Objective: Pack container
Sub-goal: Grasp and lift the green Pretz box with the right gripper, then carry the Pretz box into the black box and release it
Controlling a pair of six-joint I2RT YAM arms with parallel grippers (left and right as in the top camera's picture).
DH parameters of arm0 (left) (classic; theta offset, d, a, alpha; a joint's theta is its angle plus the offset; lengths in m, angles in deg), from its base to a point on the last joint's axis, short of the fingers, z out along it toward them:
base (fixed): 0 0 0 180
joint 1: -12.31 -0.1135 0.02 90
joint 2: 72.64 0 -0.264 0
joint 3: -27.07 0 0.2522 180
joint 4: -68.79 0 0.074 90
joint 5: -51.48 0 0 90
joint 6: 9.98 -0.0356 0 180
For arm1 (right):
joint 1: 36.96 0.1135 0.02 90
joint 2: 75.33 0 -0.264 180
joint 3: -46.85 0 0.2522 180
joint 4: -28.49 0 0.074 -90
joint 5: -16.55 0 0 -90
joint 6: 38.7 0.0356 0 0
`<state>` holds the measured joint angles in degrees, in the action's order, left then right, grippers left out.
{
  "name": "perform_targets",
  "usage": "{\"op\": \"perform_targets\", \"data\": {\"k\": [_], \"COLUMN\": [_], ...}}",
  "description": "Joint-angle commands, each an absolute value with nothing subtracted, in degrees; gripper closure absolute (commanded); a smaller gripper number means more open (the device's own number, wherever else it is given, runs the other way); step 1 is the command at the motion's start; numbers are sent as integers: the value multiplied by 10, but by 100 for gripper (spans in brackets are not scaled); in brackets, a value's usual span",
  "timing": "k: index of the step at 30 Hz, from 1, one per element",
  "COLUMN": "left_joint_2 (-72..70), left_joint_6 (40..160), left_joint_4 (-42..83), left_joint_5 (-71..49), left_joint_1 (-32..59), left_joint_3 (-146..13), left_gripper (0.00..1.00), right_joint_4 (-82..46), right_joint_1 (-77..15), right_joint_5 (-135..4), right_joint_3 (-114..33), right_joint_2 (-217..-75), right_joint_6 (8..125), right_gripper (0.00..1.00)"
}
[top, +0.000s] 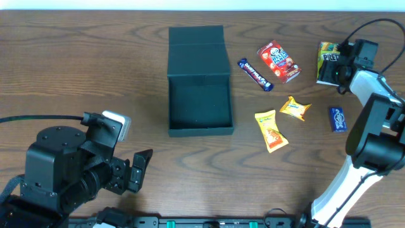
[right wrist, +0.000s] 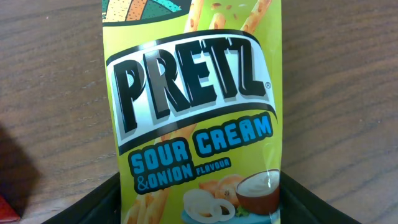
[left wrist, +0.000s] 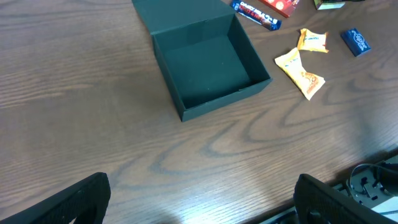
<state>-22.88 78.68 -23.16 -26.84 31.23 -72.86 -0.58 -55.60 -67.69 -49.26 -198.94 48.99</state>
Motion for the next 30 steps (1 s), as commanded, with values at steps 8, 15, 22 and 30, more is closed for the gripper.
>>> {"op": "perform_targets", "data": {"k": [8, 15, 22, 30], "left_joint_2": [-228, -228, -228, -228], "left_joint_6": [783, 783, 783, 783], "left_joint_4": [-232, -232, -232, -232], "left_joint_5": [-265, -265, -265, -265], "left_joint_1": [312, 312, 312, 312], "left_joint_3": [-738, -738, -738, -738], "left_gripper": [5, 5, 5, 5], "right_joint_4": [-9, -31, -87, -146], "right_joint_1": [-560, -541, -457, -303], "right_joint_5": [-623, -564, -558, -559], "right_joint_3": [-502, -502, -502, -502], "right_joint_2": [-1955, -1878, -1775, -1742], "right_joint_6": [545, 545, 545, 642], "right_gripper": [34, 38, 38, 40]}}
